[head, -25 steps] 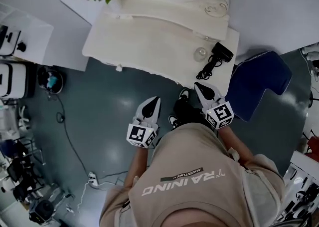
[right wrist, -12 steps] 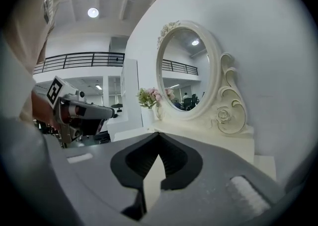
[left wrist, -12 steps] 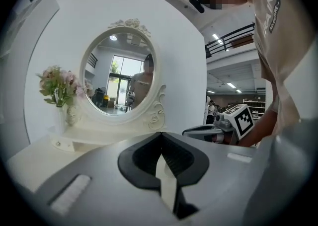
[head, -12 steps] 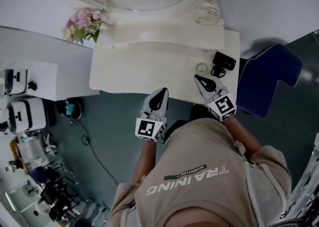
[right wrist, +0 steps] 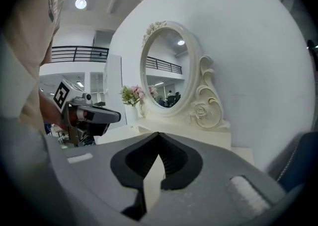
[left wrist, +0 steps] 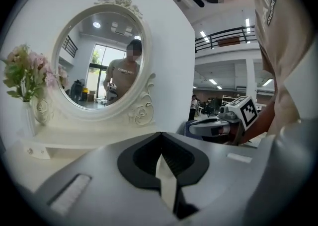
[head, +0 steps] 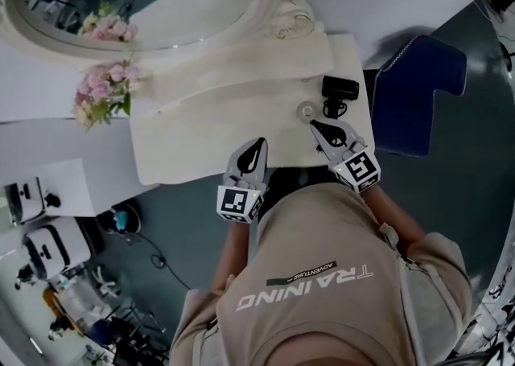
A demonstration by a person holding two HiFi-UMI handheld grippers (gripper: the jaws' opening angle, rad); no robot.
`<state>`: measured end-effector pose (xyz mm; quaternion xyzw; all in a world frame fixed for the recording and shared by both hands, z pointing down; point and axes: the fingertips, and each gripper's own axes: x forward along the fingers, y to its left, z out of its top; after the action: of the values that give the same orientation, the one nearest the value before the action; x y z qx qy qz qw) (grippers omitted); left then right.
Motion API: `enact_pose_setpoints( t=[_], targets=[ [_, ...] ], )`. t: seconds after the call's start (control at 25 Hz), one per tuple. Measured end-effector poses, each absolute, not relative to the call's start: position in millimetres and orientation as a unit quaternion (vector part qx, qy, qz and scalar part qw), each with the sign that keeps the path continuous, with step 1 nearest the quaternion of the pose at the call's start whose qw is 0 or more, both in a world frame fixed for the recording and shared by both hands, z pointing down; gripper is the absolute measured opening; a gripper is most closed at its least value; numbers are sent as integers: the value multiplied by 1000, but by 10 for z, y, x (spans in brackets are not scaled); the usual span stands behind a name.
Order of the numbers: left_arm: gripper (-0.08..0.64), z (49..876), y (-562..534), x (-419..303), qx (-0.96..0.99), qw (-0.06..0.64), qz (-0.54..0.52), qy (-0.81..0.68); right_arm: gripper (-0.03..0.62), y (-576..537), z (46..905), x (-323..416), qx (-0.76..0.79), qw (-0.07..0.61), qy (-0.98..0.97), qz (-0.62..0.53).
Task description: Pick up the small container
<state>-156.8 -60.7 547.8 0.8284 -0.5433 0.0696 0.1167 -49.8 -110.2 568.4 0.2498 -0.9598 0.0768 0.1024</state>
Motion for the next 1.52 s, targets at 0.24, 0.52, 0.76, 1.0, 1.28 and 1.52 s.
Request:
enact_pose_setpoints(
  t=[0.24,0.52,0.76,1.0,1.28,1.52],
  targets=[
    [18,5468,-799,-1448,877,100,82,-463,3,-1046,5520,-472,318,104,-941,56],
    [18,5500,-972,-1359,906,93,83,-404,3,-1074,5359,-481,374,104,-920,44],
    [18,5595,-1005,-1274,915,100,90,-380,3,-975,5373,-295,416,103,-901,72],
    [43,5559,-1033,-1119,915,94,97,-379,3,-983,5369,-165,405,99,-905,82],
    [17,5475,-1119,-957,911,84,104,-391,3,-1219,5249,-38,384,73,-919,61],
    [17,5622,-1277,-866,900,95,134,-403,3,-1330,5518,190,376,85,-918,87]
  ],
)
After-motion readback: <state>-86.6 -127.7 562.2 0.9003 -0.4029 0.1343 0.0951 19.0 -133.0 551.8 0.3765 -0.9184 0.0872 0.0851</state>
